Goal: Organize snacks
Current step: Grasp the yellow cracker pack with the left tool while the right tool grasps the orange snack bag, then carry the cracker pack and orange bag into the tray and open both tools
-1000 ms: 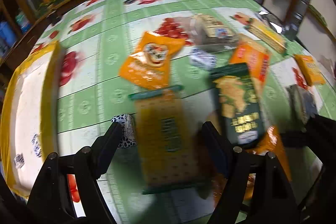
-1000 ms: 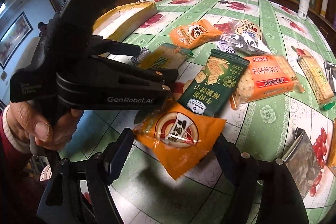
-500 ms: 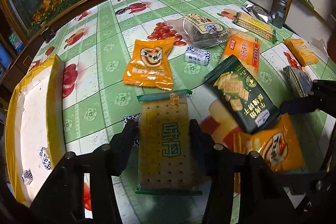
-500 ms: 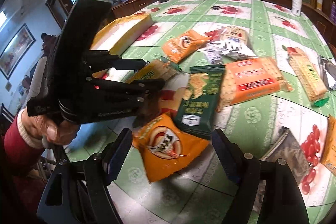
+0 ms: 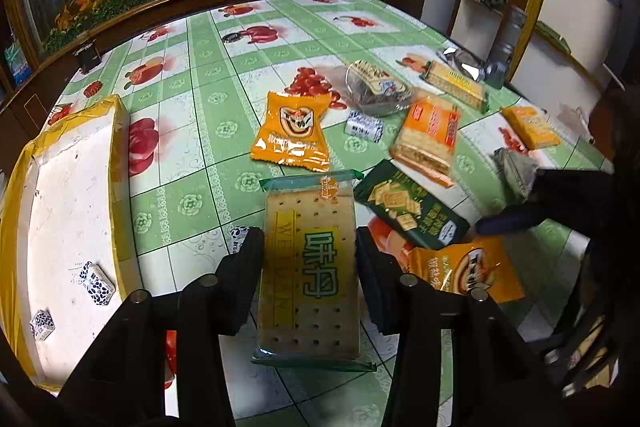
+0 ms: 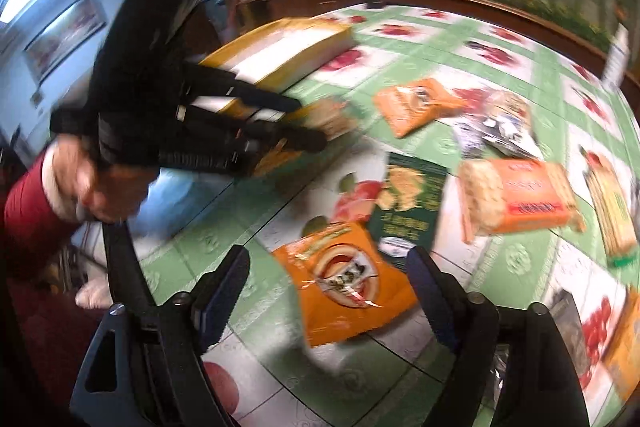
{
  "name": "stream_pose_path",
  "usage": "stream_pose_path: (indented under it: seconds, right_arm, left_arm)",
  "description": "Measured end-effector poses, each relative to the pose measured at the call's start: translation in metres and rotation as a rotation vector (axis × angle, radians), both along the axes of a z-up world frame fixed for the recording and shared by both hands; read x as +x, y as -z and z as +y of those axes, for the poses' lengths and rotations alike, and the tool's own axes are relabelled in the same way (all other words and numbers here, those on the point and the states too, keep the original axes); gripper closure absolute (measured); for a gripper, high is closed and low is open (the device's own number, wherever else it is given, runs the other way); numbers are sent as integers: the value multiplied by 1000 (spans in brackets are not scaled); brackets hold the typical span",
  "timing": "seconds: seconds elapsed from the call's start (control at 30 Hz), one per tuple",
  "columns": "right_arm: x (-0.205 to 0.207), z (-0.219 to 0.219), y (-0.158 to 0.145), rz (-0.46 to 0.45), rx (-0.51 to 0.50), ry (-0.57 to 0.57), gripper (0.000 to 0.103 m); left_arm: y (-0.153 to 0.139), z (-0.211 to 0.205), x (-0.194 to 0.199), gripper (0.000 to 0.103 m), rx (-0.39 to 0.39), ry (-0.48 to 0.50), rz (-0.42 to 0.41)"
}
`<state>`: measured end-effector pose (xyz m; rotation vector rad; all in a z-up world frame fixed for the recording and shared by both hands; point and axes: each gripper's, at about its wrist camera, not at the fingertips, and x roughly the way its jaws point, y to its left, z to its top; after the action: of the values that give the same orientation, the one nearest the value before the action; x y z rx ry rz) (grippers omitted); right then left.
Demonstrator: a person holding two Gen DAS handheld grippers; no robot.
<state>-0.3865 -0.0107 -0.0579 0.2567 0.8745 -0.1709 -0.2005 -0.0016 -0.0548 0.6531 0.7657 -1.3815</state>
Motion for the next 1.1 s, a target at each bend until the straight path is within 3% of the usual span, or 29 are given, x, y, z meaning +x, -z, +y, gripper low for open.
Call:
stream_pose_path:
  seconds: [0.2,0.23,0.3,0.37,0.5,0.7,0.77,1.1]
  right_arm:
    - [22,15,24,139,-112,-48,23]
    - [23,15,24,140,-115,-41,28]
    - [20,10,19,111,-70,-23,61]
    - [14,1,15,86,6,5,62]
    - [7,0,13,89,29,36,63]
    - [1,-5,-14,-64,125,83,63]
    - [6,-9,-20,-111,169,92,63]
    - [55,-10,-26,-160,255,90,63]
  left_arm:
    - [-18,10,4,59,-41,-29,1]
    - [-21,12,6,59,-49,-39,-1]
    - [-24,15,11,59,-57,-57,4]
    - [-26,19,16,59,-62,-77,7]
    - [-31,29,25,59,-79,-116,13]
    - [-39,52,44,59,-112,-196,-1]
    - [-38,57,53,59,-109,-234,-7]
    - [-28,88,104,59,-103,-382,28]
